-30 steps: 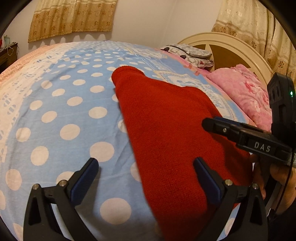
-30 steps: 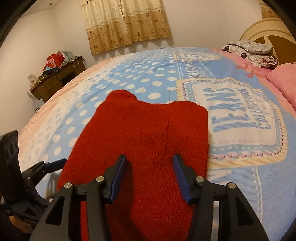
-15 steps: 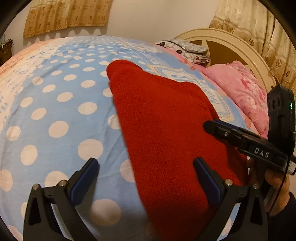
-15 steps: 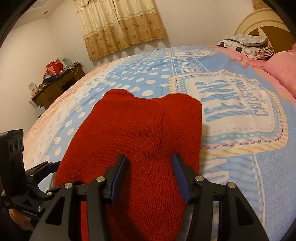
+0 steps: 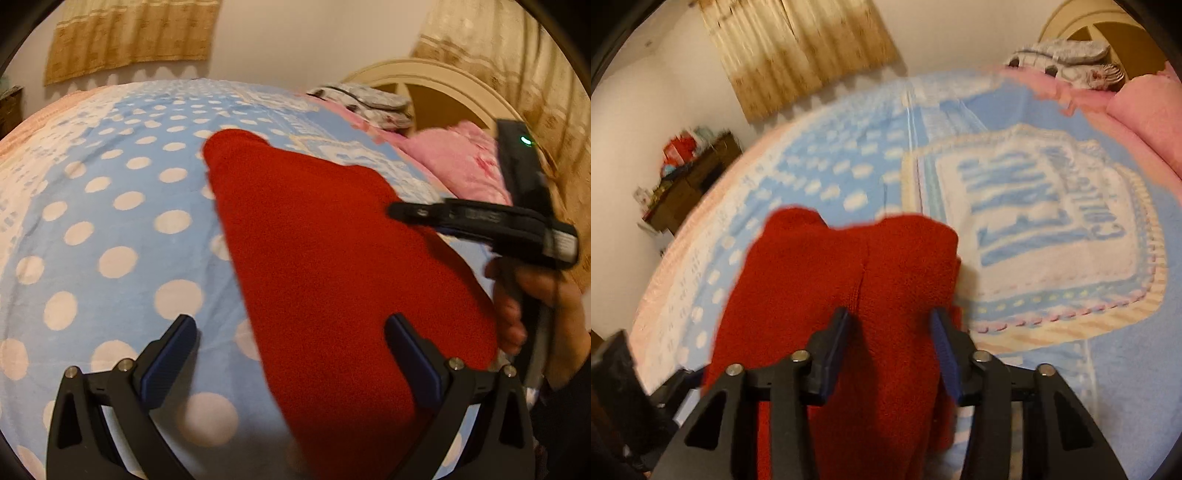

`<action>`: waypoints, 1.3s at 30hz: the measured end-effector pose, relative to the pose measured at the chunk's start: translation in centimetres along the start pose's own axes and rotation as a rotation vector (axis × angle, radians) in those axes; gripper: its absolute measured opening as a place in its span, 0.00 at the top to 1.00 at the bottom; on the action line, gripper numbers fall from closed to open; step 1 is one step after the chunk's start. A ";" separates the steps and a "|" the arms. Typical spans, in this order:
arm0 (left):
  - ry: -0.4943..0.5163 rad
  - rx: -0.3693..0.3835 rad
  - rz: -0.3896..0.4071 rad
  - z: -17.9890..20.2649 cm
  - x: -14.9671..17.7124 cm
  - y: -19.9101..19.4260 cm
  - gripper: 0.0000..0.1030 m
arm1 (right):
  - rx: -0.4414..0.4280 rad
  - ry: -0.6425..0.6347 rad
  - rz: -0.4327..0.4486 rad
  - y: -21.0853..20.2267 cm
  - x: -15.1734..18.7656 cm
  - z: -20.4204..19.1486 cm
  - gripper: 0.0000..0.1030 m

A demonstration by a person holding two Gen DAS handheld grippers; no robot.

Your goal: Fold small clothes

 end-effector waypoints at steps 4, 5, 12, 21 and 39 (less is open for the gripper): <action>0.087 -0.015 -0.057 1.5 0.4 1.1 0.00 | -0.003 0.036 0.010 0.5 0.2 1.1 0.57; 0.085 -0.013 -0.055 1.4 0.4 1.1 0.00 | -0.040 0.060 0.012 0.5 0.2 1.4 0.55; 0.012 0.025 -0.017 0.5 0.0 0.2 0.00 | -0.175 0.101 0.023 -1.0 0.9 2.9 0.43; -0.041 0.025 -0.002 -0.2 -0.3 0.3 0.00 | -0.269 0.148 0.040 0.0 0.1 3.1 0.39; -0.015 0.048 -0.038 0.6 0.3 0.5 0.00 | -0.405 0.241 -0.029 3.2 -0.6 3.2 0.41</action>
Point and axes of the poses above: each gripper's, at about its wrist camera, not at the fingertips, and y roughly the way its jaws point, z to its right, x to its underside, the point moved 9 cm from there along y, roughly the way its jaws point, and after that the axes turned 2 degrees about -x, right-handed, at the moved point
